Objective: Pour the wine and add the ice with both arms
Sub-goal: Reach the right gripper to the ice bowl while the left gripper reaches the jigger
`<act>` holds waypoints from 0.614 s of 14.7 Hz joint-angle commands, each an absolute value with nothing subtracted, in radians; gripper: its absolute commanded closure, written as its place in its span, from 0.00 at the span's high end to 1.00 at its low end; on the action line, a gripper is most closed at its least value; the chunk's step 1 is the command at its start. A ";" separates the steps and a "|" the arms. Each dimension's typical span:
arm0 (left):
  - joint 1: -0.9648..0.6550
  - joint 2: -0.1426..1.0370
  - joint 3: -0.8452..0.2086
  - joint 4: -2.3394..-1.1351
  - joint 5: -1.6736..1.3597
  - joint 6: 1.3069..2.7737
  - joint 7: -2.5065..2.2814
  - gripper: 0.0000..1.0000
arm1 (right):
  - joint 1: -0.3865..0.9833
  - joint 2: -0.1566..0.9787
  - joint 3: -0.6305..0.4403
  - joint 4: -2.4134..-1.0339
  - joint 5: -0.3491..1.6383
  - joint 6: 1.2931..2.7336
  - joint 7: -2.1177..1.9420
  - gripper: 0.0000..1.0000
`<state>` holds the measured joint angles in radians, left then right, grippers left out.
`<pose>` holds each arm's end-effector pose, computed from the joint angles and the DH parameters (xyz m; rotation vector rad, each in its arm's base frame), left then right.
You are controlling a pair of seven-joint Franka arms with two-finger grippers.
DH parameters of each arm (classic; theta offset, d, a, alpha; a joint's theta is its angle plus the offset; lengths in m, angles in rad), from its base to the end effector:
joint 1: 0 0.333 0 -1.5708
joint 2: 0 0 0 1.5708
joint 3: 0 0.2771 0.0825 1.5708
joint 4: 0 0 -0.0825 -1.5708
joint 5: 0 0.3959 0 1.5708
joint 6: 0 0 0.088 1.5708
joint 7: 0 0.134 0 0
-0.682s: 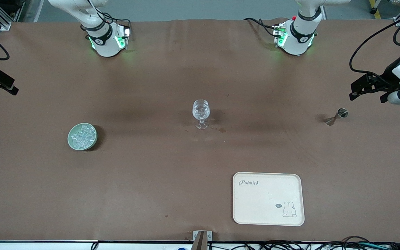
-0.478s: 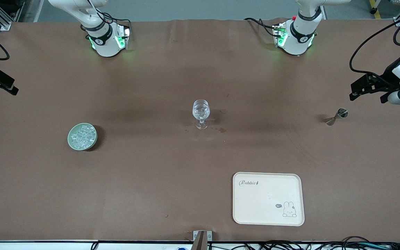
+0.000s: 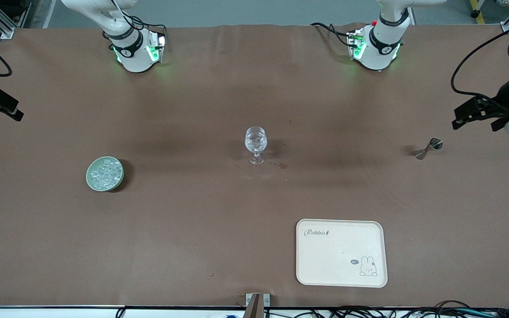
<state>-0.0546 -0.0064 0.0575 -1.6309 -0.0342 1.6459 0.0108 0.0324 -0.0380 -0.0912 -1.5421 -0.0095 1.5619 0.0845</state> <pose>0.5713 -0.0026 0.5397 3.1071 -0.0088 0.0336 0.5560 -0.0349 0.5930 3.1269 -0.2250 0.0905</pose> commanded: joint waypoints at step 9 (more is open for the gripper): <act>-0.058 0.178 0.451 -1.617 -0.254 1.611 -0.198 1.00 | 0.032 -0.041 -0.104 -1.623 -0.008 1.623 0.097 1.00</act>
<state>-0.0507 0.1340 0.3790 -1.6335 -0.1872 1.6249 -0.1626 0.0320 -0.0371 -0.1010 -1.5682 -0.0095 1.5717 0.0859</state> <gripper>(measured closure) 0.000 0.000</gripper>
